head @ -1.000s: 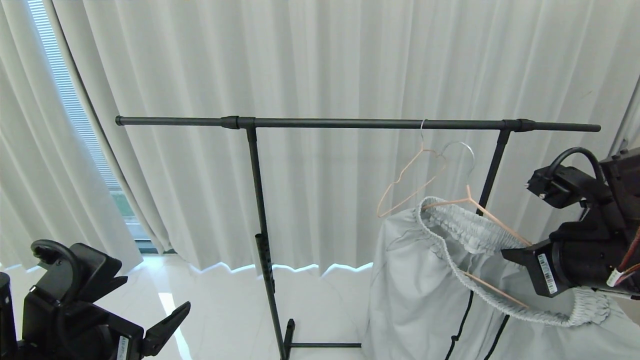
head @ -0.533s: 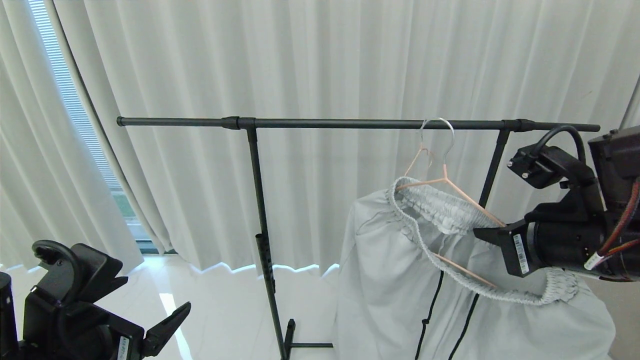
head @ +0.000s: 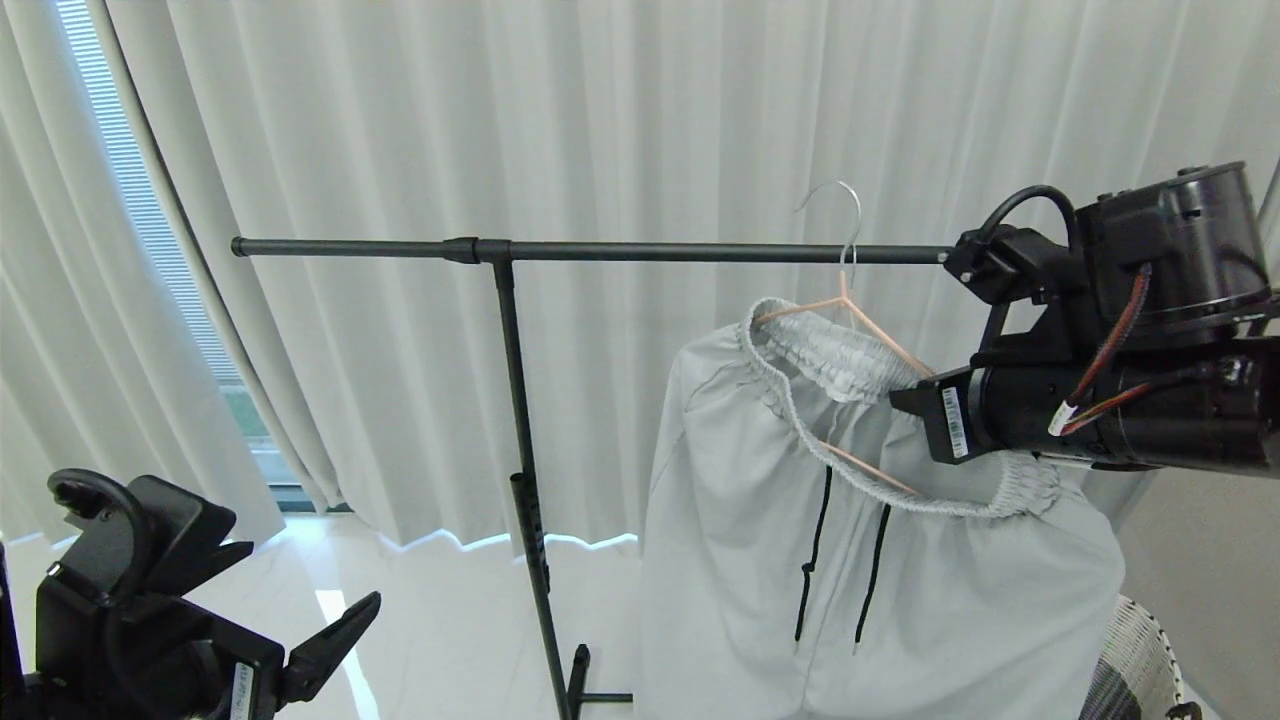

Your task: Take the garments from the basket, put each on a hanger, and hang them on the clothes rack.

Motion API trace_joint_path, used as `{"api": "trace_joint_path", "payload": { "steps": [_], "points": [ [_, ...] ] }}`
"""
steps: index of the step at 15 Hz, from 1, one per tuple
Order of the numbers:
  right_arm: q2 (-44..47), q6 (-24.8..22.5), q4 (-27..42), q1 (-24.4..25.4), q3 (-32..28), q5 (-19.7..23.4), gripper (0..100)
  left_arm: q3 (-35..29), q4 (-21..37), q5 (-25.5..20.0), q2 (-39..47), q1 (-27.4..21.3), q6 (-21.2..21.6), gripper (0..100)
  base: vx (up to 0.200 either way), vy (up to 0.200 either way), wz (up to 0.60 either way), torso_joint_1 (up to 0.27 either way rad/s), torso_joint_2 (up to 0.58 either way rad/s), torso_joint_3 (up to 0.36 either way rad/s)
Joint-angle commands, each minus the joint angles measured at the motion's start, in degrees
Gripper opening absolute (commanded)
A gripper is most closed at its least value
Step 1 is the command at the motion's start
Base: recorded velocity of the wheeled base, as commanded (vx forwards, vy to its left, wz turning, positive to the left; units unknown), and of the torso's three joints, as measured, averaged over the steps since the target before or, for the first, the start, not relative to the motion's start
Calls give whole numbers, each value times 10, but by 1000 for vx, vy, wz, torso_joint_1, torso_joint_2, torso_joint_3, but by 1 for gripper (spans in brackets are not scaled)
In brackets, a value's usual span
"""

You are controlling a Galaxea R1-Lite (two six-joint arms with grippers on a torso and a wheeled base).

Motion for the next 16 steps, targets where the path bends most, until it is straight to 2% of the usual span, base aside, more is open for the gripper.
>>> {"api": "trace_joint_path", "payload": {
  "steps": [1, 7, 12, 16],
  "points": [
    [24, 0, 0, 0, -13, 0, 0, 0, 0, 0, -1, -2, 0, 100, 200, 0, 0, 7, 2, 12],
    [58, 0, 0, -17, -48, 0, 0, -1, -1, 0, -2, -5, 0, 100, 200, 0, 0, 6, 7, -2],
    [98, 0, 0, -36, -67, 0, 0, 0, -1, 0, -5, -13, 3, 100, 0, 0, 0, 0, 0, 0],
    [164, -2, -11, -58, -116, 0, 0, -1, -1, 0, -8, -13, 3, 100, 0, 0, 0, 0, 0, 0]
  ]
}}
